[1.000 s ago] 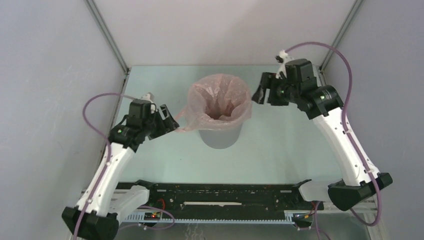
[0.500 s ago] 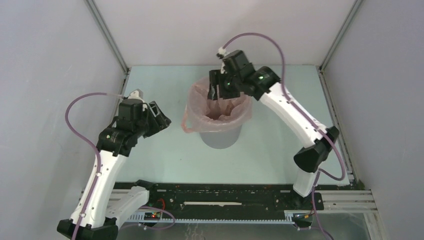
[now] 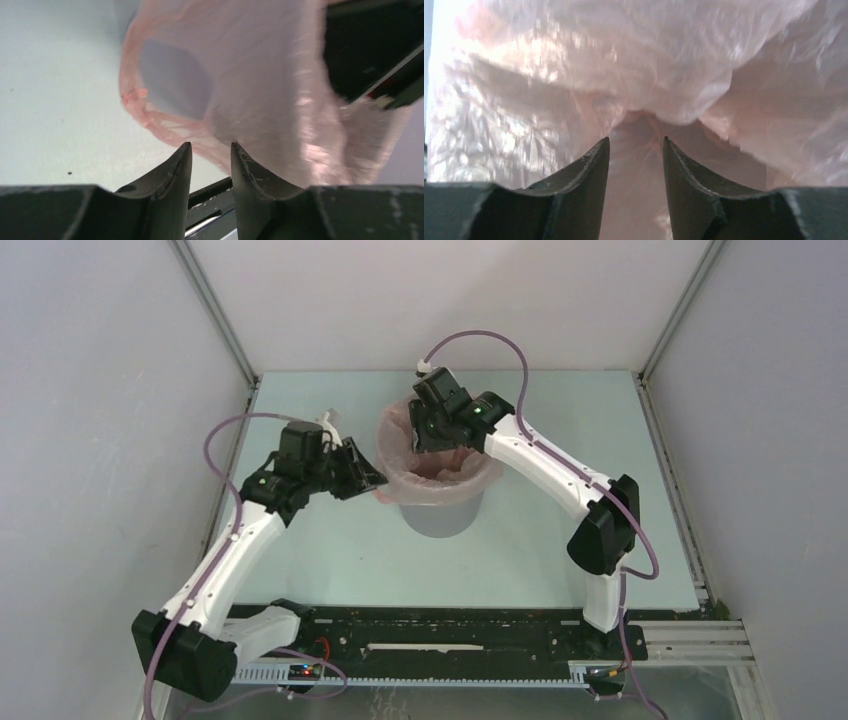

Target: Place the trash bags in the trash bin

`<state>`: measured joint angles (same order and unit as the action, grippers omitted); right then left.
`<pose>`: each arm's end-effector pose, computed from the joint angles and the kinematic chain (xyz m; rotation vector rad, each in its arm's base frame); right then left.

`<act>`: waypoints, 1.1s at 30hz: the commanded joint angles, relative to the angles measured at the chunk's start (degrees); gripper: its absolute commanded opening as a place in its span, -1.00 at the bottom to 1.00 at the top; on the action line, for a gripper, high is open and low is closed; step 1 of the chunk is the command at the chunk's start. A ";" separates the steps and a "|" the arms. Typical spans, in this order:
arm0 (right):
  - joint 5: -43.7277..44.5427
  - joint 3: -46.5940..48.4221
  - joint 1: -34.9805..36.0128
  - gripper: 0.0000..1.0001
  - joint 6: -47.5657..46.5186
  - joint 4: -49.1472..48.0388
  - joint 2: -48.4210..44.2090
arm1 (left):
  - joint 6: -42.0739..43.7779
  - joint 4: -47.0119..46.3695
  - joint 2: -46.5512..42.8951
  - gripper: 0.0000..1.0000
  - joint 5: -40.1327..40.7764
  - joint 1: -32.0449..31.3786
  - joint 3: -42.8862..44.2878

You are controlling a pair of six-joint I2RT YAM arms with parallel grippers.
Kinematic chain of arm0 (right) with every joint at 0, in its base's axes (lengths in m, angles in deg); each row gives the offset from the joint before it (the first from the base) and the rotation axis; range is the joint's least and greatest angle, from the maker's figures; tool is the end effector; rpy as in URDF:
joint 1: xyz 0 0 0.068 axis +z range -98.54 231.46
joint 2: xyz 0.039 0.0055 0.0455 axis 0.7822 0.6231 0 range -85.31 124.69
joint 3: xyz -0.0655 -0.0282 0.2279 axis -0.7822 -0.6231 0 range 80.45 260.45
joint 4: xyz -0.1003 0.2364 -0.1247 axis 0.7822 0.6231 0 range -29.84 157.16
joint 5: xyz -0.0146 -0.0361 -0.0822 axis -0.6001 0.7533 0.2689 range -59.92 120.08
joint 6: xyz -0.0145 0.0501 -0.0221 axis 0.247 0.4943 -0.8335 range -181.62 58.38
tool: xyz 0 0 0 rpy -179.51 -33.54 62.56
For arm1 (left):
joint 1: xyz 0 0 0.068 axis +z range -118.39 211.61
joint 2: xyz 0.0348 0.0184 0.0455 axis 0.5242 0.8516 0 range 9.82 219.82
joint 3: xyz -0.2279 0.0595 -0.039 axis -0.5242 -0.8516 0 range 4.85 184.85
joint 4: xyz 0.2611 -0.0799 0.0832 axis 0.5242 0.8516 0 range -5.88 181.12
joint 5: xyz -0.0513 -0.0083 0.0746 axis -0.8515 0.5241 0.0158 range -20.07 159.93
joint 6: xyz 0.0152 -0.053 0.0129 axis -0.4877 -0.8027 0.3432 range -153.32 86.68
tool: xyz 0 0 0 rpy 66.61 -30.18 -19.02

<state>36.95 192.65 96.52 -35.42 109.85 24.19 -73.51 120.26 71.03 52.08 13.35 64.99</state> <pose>0.3148 0.3089 0.3189 -0.3414 2.4057 0.4390 0.2529 -0.0963 0.3013 -0.2650 2.3229 -0.8842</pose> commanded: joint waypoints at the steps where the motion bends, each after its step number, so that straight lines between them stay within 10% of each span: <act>1: 6.98 0.47 -0.94 -0.02 -0.94 -8.74 2.06 | -3.01 -4.15 0.89 -0.25 -3.10 -0.22 -6.19; 17: 14.95 -3.37 -3.18 -0.11 -12.32 -29.10 3.61 | -0.43 -10.45 14.54 -0.32 -7.03 -0.22 -14.36; 33: 5.34 -5.94 -4.94 0.25 -9.09 -9.05 -3.22 | 0.51 -6.53 11.85 -0.24 -6.44 -0.20 -8.20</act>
<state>40.51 188.74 93.52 -44.65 97.06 23.18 -74.78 112.37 85.55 46.62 13.27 51.81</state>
